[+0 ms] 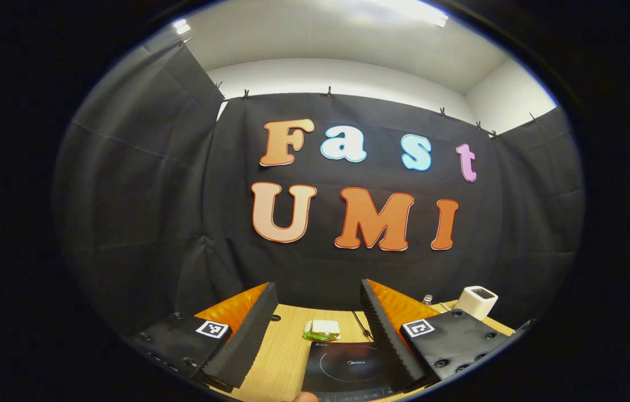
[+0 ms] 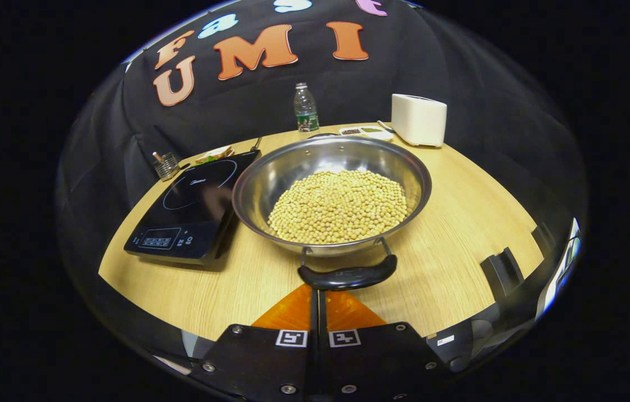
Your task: First push the handle of the pot to place it horizontally, then grasp the pot with both hands and set it on the induction cooktop.
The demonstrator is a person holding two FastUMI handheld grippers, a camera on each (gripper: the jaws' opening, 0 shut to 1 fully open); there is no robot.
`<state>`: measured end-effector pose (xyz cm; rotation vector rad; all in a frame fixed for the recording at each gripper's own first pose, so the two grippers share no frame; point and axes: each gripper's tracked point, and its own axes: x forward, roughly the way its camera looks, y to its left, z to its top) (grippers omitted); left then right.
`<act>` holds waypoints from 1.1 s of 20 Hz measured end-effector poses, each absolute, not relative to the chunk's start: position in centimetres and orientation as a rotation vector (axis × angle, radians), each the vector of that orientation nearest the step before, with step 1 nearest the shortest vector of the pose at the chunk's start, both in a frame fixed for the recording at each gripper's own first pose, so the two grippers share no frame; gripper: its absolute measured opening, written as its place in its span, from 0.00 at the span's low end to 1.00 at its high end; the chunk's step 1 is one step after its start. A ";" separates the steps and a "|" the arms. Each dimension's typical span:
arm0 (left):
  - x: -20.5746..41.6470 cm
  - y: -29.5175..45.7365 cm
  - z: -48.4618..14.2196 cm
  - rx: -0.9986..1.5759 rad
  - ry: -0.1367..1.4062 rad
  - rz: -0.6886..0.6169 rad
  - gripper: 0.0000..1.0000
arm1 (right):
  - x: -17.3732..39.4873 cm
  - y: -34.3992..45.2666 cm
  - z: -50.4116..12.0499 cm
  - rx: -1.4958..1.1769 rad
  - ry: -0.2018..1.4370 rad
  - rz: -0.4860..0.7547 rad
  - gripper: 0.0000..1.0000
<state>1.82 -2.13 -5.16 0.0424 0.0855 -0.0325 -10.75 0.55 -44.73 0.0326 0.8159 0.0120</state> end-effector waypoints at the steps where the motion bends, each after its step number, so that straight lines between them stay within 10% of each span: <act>1: 1.8 -2.2 -5.3 0.043 0.087 -0.033 0.98 | -10.9 0.0 -45.0 0.033 0.822 -0.002 0.00; 22: 2.5 -2.0 -6.2 0.021 0.097 -0.042 0.98 | -9.5 5.4 -43.7 0.027 0.797 0.101 0.00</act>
